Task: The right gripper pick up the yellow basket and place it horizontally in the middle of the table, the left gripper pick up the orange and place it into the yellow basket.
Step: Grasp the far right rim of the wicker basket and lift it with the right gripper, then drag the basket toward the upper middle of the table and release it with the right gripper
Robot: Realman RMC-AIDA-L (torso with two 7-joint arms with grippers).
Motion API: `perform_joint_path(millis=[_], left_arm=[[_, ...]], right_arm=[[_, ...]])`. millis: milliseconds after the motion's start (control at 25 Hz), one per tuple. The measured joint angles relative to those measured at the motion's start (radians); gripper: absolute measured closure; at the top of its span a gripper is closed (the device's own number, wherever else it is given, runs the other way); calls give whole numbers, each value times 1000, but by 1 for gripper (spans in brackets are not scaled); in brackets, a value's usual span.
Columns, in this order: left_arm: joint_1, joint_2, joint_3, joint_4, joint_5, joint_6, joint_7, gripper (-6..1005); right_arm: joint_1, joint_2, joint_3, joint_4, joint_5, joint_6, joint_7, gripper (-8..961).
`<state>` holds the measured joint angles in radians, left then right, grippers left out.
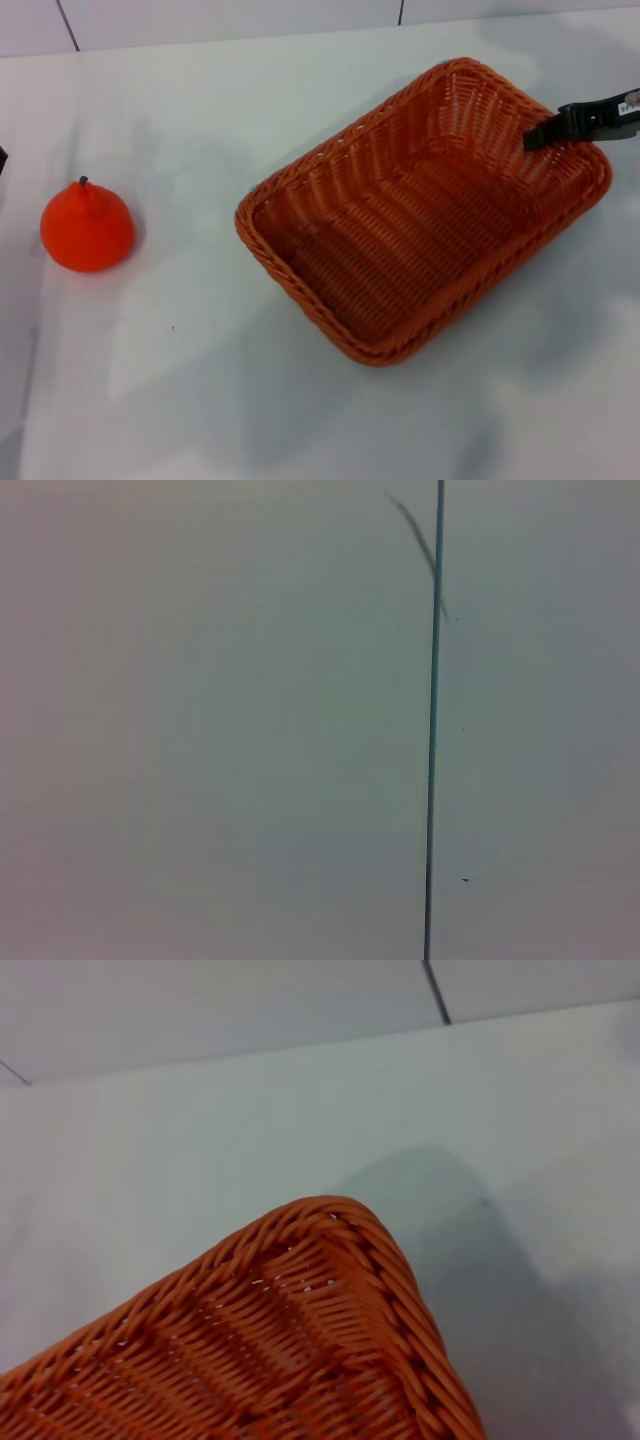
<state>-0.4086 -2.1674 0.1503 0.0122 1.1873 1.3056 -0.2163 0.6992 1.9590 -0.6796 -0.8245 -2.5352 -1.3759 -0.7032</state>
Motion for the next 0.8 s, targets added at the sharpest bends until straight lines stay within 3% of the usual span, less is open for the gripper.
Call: perform_joint_path(millis=[800], left_arm=[[-4,2,0,5,0,-22,0,189]], right_arm=[[-58,-13,48,77,232,5,-23,717]])
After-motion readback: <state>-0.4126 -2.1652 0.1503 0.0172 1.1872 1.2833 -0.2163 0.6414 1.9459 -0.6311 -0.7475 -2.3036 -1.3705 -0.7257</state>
